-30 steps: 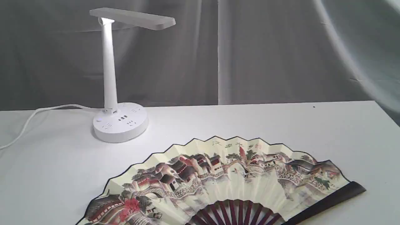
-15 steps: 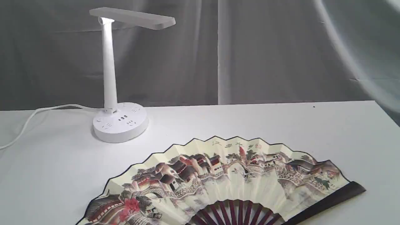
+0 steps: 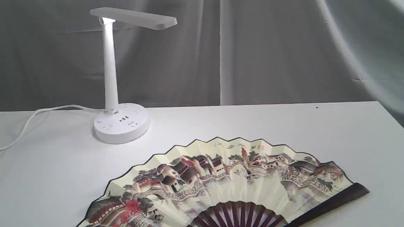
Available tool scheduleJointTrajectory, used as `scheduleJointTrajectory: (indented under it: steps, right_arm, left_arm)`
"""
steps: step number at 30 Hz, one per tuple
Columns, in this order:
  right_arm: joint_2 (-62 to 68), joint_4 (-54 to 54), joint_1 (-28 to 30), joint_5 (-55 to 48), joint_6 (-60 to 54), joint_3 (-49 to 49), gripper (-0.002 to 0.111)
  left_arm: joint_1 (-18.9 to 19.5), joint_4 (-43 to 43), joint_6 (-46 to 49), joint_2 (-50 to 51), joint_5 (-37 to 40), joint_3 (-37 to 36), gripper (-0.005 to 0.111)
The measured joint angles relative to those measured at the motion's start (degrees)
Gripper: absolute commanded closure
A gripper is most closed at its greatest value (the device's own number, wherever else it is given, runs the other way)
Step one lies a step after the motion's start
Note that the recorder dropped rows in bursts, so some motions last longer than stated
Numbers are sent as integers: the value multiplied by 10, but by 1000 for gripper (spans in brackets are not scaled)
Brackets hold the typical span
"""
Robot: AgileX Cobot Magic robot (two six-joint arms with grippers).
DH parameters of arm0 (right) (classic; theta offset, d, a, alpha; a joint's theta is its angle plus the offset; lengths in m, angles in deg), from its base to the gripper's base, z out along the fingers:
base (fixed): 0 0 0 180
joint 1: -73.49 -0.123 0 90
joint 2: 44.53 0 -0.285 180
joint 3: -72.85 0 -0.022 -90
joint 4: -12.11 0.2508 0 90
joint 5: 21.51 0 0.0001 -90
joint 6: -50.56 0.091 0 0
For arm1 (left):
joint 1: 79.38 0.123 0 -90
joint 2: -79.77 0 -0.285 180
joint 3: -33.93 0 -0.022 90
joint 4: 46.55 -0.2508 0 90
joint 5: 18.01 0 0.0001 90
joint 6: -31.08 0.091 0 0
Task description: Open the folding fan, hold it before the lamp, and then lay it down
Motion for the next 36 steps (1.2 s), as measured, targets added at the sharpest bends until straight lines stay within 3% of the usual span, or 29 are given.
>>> scheduleJointTrajectory:
  steps: [6,15,36]
  right_arm:
    - [0,5,0,-95,-31,0,108]
    - [0,140,0,-92,-32,0,108]
    - [0,100,0,-156,-35,0,108]
  left_arm:
    - [0,1,0,0,0,0,107]
    - [0,2,0,0,3,0,107]
    - [0,-1,0,0,27,0,107]
